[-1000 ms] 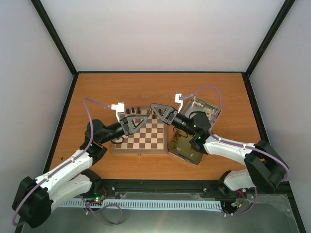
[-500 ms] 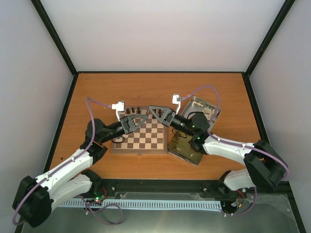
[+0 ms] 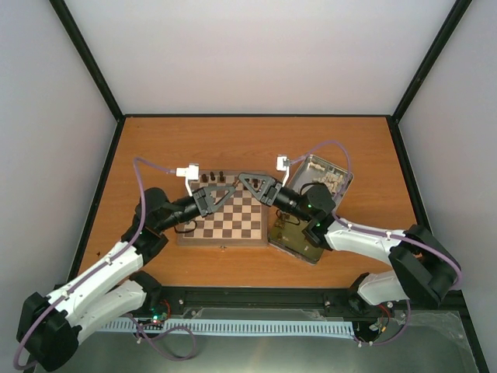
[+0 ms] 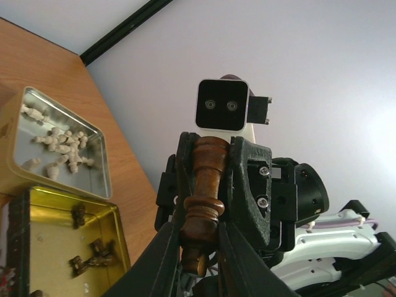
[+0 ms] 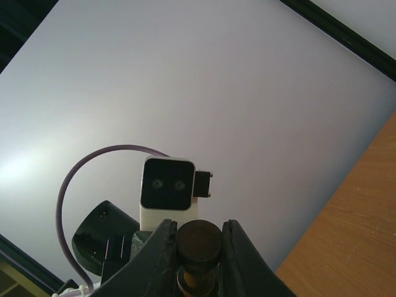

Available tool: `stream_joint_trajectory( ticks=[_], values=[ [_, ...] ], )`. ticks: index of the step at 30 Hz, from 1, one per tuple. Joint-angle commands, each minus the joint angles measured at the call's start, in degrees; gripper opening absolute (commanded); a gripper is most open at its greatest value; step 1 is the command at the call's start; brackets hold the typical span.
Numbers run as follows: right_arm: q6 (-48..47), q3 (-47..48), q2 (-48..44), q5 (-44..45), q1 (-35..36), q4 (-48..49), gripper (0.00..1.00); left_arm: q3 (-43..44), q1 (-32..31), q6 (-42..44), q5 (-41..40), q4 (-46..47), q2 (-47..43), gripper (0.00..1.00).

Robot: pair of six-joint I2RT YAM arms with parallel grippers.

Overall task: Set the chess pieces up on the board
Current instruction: Place the chess piece on the chessboard.

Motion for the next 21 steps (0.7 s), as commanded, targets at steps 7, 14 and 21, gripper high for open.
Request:
stream_joint_trajectory(
  ticks=[7, 14, 21],
  values=[
    [7.7, -6.6, -2.1, 3.4, 0.4, 6.2, 0.12, 6.7, 0.1, 11.3, -6.2, -9.0, -3.3, 0.04],
    [8.3, -7.8, -3.9, 3.7, 0.3, 4.3, 0.16, 8.7, 0.1, 14.6, -7.0, -11.4, -2.9, 0.01],
    [3.0, -7.6, -12.5, 10.2, -0.5, -16.8, 0.61, 18.3, 0.1, 27.5, -13.7, -35.4, 1.0, 0.01]
  ],
)
